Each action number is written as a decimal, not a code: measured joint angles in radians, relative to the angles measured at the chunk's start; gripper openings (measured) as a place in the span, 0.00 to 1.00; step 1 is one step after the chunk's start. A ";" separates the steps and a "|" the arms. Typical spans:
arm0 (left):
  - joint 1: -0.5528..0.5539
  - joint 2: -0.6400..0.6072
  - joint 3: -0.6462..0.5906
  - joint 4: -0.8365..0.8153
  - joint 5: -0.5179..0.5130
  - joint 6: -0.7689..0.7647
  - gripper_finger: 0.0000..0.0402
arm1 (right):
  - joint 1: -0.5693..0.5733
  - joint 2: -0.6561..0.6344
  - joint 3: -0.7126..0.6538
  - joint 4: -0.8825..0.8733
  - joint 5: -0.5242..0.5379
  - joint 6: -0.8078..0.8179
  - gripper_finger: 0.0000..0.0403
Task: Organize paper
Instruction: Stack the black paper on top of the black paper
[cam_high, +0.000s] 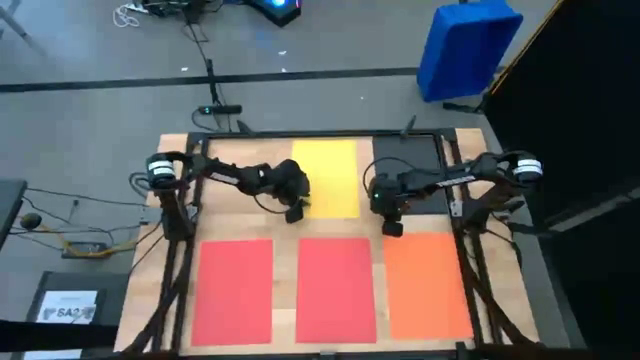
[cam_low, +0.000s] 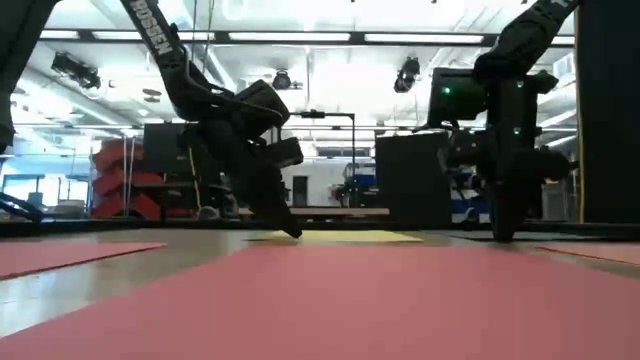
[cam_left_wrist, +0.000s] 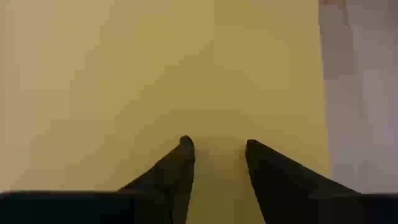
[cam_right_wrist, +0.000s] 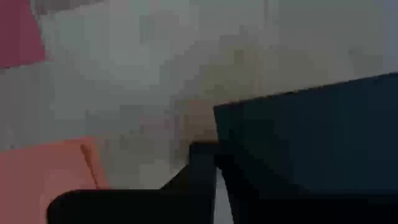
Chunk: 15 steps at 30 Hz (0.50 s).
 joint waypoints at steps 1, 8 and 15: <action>0.000 0.000 0.000 0.000 0.000 0.000 0.33 | 0.000 0.000 0.000 0.000 0.006 0.006 0.00; 0.000 0.000 0.000 0.000 0.000 0.000 0.33 | -0.002 -0.003 0.000 -0.004 -0.015 0.009 0.00; 0.000 0.000 0.000 0.000 -0.004 0.000 0.33 | -0.019 -0.098 -0.006 -0.005 -0.068 -0.006 0.00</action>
